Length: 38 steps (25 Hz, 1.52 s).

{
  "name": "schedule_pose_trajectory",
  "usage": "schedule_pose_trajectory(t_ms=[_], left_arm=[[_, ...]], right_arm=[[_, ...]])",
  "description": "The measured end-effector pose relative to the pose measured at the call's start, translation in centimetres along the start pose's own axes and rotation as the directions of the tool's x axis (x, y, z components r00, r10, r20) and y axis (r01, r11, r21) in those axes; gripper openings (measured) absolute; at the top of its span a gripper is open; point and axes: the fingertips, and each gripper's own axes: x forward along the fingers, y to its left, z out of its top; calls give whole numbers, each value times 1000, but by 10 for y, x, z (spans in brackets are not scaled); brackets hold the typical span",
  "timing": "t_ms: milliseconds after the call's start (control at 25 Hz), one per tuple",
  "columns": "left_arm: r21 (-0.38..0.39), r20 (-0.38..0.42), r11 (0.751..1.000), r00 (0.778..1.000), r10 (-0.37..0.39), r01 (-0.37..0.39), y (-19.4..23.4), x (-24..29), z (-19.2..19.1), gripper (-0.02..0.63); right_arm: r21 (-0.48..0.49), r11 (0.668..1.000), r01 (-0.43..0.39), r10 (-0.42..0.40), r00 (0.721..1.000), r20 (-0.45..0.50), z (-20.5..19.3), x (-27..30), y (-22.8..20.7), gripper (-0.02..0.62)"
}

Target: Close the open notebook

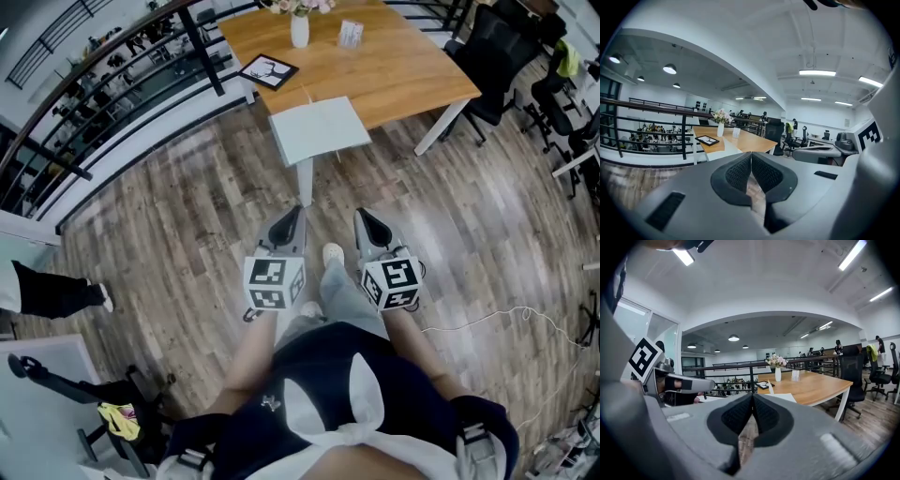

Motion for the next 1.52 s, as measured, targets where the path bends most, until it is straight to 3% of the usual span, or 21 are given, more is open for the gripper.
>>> schedule_pose_trajectory(t_ms=[600,760,1000,1520], left_arm=[[-80,-9,997,1000,18,-18,56,103,36,20],[-103,-24,995,1000,18,-20,71,124,37,138],[-132,-67,990,997,41,-49,97,147,33,227],[-251,-160,962,984,72,-111,141,185,7,264]], right_arm=[[-28,999,-20,19,1000,-15,25,103,-63,-2],[-23,999,-22,21,999,-27,26,126,-75,-2],[-12,1000,-24,24,999,-48,27,151,-88,-2],[-11,998,-56,55,993,-100,21,196,-118,-3]])
